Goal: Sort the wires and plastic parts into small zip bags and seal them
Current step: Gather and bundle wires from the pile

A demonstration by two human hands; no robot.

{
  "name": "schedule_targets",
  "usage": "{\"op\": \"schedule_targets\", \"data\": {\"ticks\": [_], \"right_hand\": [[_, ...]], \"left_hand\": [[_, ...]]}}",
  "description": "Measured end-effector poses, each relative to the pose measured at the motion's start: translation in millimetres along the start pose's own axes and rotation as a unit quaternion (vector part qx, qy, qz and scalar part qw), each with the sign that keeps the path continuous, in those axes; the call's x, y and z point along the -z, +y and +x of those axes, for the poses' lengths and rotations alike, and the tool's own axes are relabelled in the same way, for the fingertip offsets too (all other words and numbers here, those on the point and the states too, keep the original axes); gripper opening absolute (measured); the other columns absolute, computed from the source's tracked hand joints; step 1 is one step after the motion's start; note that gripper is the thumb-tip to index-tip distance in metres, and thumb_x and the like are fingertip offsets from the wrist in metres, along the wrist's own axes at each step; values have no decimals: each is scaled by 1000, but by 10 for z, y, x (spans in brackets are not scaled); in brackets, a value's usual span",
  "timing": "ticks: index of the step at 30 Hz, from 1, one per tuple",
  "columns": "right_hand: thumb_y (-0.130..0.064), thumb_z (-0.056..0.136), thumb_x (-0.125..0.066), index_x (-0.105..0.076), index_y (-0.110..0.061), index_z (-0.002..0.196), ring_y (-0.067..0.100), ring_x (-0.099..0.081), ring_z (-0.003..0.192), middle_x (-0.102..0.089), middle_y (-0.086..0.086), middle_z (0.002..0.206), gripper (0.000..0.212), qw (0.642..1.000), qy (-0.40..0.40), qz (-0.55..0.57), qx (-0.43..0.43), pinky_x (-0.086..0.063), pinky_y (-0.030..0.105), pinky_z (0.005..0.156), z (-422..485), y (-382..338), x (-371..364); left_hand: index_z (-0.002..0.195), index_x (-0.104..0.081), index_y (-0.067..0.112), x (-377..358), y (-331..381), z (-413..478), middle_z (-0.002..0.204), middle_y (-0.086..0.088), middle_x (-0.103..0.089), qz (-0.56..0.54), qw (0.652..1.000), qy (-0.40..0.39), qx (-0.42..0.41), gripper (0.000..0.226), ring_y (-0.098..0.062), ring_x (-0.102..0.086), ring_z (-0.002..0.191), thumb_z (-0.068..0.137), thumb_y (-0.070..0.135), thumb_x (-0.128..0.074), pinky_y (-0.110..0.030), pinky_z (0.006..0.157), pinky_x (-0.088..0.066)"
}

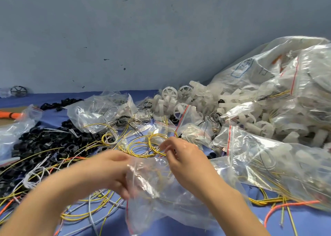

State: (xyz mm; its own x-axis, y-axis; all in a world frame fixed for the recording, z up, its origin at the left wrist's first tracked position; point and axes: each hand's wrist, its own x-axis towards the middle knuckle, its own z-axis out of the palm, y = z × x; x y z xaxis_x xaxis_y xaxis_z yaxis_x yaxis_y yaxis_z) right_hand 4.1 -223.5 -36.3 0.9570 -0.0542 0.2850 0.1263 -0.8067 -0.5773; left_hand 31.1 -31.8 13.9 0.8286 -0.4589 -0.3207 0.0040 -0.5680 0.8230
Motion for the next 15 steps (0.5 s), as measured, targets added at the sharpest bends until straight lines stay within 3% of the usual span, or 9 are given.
{"op": "schedule_targets", "data": {"ticks": [2, 4, 5, 7, 10, 12, 15], "right_hand": [[-24, 97, -41, -59, -28, 114, 18, -58, 106, -65, -6, 115, 25, 1000, -12, 4, -4, -48, 38, 88, 30, 6, 11], [-24, 96, -42, -61, -28, 115, 20, -58, 105, -66, -5, 115, 27, 999, -21, 23, -10, -48, 38, 88, 68, 10, 41], [-25, 96, -41, -62, -28, 114, 20, -59, 103, -67, -4, 114, 27, 999, -16, 35, -12, -48, 37, 87, 98, 9, 70], [-25, 95, -41, -64, -28, 110, 22, -60, 98, -68, -4, 109, 27, 998, 4, 58, -13, -49, 37, 86, 169, 4, 132], [-24, 95, -42, -65, -29, 106, 21, -60, 98, -68, -4, 106, 26, 997, 33, 65, -16, -49, 39, 85, 249, 54, 226], [-24, 96, -42, -65, -28, 108, 21, -59, 101, -68, -3, 108, 27, 997, 40, 59, -25, -48, 39, 87, 272, 151, 292], [-25, 97, -41, -64, -27, 110, 22, -58, 103, -67, -1, 109, 27, 997, 44, 47, -46, -47, 39, 88, 282, 344, 382]], "left_hand": [[93, -68, -3, 166, -28, 151, 67, -13, -68, -102, 985, 134, -23, 28, -17, -60, 47, 101, 10, -44, -23, 42, -50], [87, -67, 8, 297, 36, 374, 69, -9, -69, -85, 944, 309, -79, 25, -8, -59, 43, 99, 16, -48, -20, 40, -49], [87, -67, 14, 305, 136, 535, 73, -7, -70, -61, 931, 343, -110, 21, -5, -59, 46, 98, 17, -50, -20, 44, -50], [98, -66, 18, 197, 342, 934, 82, -4, -69, -9, 931, 323, -170, 15, -9, -63, 58, 96, 18, -51, -28, 57, -53], [123, -58, 20, -17, 638, 1660, 107, -6, -67, 130, 940, 266, -169, 31, -22, -65, 88, 94, 19, -48, -34, 81, -52], [134, -52, 22, -135, 792, 2052, 125, -9, -61, 236, 925, 242, -171, 40, -25, -60, 108, 95, 20, -47, -28, 86, -44], [142, -45, 20, -250, 929, 2477, 139, -11, -54, 353, 892, 225, -169, 45, -29, -49, 126, 97, 21, -46, -31, 97, -38]]}}
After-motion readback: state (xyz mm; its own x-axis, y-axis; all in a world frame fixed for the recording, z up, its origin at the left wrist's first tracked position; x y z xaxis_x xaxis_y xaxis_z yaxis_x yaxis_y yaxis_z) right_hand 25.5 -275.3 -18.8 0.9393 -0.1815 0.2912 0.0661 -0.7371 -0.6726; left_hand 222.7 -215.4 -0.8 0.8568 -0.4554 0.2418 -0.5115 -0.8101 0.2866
